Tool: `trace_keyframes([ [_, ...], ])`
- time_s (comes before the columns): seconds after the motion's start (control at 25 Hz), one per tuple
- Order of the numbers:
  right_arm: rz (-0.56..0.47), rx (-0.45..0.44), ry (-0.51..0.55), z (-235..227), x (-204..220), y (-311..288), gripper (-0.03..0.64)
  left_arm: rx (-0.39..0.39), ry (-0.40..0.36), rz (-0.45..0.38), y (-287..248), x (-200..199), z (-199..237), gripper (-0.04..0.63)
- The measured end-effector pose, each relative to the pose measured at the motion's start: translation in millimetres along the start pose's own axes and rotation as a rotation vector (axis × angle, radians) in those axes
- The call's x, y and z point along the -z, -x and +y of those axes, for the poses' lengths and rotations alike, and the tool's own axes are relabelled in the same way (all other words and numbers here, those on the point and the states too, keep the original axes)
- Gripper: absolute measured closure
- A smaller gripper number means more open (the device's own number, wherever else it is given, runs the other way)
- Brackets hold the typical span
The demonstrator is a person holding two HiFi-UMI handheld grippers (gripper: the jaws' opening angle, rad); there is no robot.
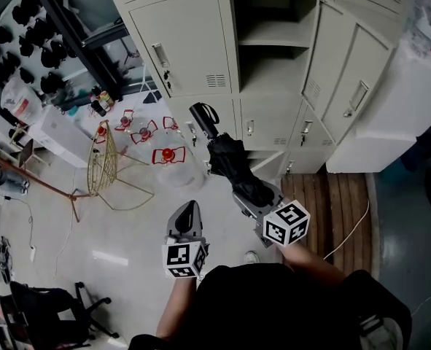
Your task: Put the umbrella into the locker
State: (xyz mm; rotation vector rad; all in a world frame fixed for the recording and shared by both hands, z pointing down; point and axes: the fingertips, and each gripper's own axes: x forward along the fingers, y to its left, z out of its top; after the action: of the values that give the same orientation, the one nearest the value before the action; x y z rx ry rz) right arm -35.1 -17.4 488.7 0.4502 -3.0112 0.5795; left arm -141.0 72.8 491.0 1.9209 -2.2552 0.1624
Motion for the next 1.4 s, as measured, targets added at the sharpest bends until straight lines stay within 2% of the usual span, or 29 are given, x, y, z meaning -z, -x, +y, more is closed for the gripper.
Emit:
trace_keyframes([
  [0.24,-0.001,0.074,-0.004,-40,-7,1,0.407,0.034,-0.003,0.023,-46,-8,1,0.598],
  [0.4,-0.011,0.142,-0.003,-71,-12,0,0.407,0.085,-0.023,-0.016,-82,-18,-1,0.598],
  [0.56,-0.032,0.210,-0.031,-96,-18,-7,0.407,0.139,-0.020,-0.004,-118,-16,2,0.598],
  [0.76,-0.045,0.302,-0.025,-125,-33,-19,0.407,0.235,-0.020,0.047,-168,-16,0,0.598],
  [1.04,-0.083,0.419,-0.060,-150,-58,-33,0.407,0.360,-0.021,0.038,-228,-40,-3,0.598],
  [1.4,-0.112,0.593,-0.116,-200,-71,-57,0.407,0.521,-0.073,0.036,-285,-60,-3,0.598],
])
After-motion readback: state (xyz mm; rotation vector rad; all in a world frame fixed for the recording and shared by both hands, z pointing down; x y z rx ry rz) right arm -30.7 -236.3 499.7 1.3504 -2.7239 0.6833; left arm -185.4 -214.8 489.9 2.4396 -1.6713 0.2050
